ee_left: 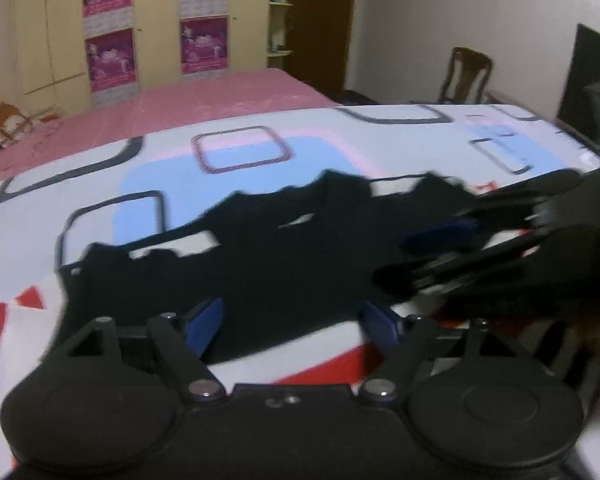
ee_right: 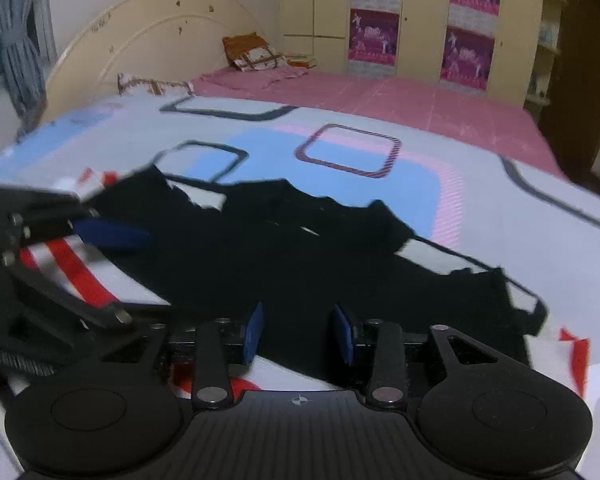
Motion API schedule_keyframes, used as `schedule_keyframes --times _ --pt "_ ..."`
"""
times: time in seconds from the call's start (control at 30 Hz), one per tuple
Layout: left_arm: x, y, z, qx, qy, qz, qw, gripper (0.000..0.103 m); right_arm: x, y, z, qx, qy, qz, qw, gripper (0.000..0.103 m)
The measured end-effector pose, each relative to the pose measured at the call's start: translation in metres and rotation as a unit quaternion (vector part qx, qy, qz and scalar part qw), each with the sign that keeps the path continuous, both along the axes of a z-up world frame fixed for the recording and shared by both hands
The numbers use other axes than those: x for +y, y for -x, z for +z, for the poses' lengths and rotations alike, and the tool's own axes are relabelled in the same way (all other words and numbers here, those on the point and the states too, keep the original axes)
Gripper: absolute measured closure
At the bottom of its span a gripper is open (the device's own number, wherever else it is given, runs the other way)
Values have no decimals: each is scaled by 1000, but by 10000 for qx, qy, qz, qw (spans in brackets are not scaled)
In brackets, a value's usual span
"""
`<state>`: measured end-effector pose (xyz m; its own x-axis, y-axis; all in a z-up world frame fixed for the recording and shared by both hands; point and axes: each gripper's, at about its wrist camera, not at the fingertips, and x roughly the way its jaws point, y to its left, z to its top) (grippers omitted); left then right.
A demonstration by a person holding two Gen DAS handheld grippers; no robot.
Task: Fold small clothes
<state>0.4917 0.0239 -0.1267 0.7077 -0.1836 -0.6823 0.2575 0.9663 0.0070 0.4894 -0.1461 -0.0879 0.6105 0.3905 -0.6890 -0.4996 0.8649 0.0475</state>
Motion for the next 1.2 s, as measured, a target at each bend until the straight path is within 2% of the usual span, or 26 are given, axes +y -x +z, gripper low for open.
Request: schedule_keyframes --times 0.07,0.1,0.17,0.23,0.27,0.3,0.33,0.37,0.4,0.43,0.47,0.53,0.63,0.73,0.83,0.9,0.97,1.0,1.07,1.13,1.2 --pt "29 3 -2 -72 -239 401 9989 18 -27 -8 -4 -145 281 -712 9970 66" --pt "45 4 -3 -61 -238 619 9978 18 -48 -12 -4 -143 299 -1136 9930 66" --pt "73 6 -6 -35 -95 792 9968 18 -77 -14 -7 -31 166 -1364 9905 65" --pt "77 5 -2 -49 12 763 9971 21 -76 -17 -1 -25 313 -1280 9913 65" --pt "73 5 1 -59 -89 788 9968 26 -71 -16 3 -35 381 -1308 9907 62" --pt "66 7 6 -114 -149 778 9968 27 -65 -14 9 -104 399 -1355 9899 54" --pt "57 16 16 -278 -101 695 9971 27 -59 -3 19 -325 335 -1357 9897 31" --pt "48 23 23 -422 11 608 9973 23 -53 8 27 -579 168 -1233 9905 26" --pt "38 29 29 -482 112 469 9977 23 -45 17 30 -604 23 -1020 9929 26" --pt "25 34 31 -490 97 289 9983 23 -38 24 33 -519 -82 -857 9949 31" --pt "13 39 30 -463 50 172 9988 24 -32 32 34 -455 -150 -681 9965 46" --pt "-7 42 22 -263 136 -37 9996 26 -16 40 28 -252 -93 -428 9987 53" --pt "-21 47 8 -58 36 -126 9999 29 2 49 12 -87 103 -144 9998 53" --pt "-9 57 0 -80 -3 -2 10000 26 -3 58 4 -77 405 -165 9990 52" --pt "26 71 3 -124 -40 398 9991 25 -47 65 5 -51 517 -876 9948 52" --pt "50 81 -1 -75 -157 685 9975 23 -80 73 4 125 401 -1312 9905 52" --pt "63 86 1 -43 -26 688 9976 23 -92 79 4 155 299 -1351 9903 52" --pt "59 86 3 -32 -136 687 9975 24 -87 83 5 95 414 -1315 9904 52" --pt "46 87 11 -96 -192 646 9977 33 -73 90 15 -78 489 -1299 9903 52" --pt "30 99 21 -235 -40 517 9984 34 -59 104 27 -222 182 -1124 9932 52" --pt "11 111 25 -274 48 347 9990 34 -41 113 30 -116 0 -838 9964 52"
